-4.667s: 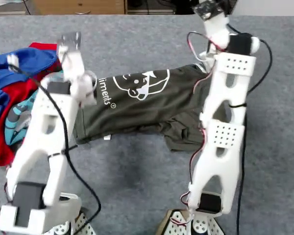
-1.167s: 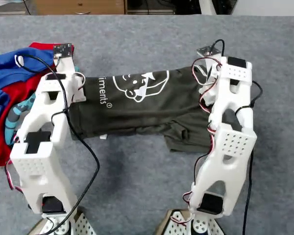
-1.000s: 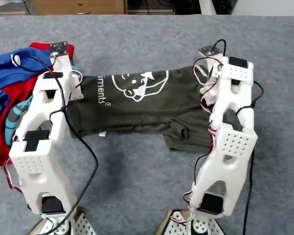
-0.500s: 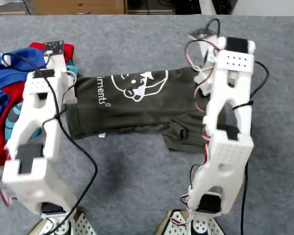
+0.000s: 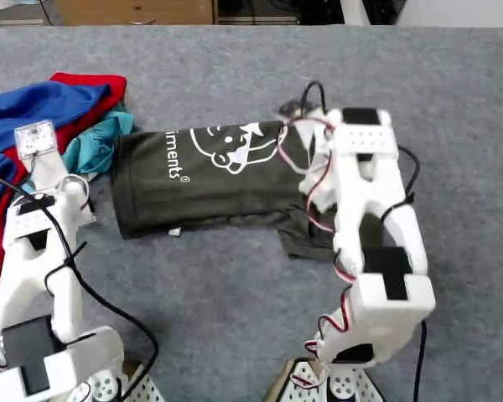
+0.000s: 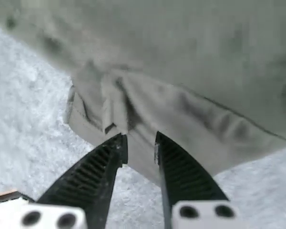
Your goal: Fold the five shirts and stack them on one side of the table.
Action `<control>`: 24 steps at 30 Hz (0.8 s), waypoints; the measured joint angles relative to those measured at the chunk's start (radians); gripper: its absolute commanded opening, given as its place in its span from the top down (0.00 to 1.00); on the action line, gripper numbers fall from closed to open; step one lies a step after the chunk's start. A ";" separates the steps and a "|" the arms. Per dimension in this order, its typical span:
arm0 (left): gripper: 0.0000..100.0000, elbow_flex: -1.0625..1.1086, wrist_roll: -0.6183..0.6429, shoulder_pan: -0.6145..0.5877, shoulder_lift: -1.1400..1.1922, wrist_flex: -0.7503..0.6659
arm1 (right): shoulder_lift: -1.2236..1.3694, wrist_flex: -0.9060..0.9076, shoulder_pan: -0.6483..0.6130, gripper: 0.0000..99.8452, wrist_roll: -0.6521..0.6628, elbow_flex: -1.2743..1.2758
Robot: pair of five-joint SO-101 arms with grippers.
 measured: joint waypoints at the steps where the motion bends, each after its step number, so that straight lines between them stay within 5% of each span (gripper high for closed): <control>1: 0.98 0.000 0.006 0.000 0.014 -0.005 | -0.015 -0.017 0.000 0.87 0.003 0.046; 18: 0.98 -0.104 0.017 -0.005 0.140 0.066 | -0.103 -0.143 -0.123 0.88 0.005 0.233; 24: 0.98 -0.104 0.017 -0.005 0.140 0.066 | -0.103 -0.161 -0.123 0.99 0.005 0.233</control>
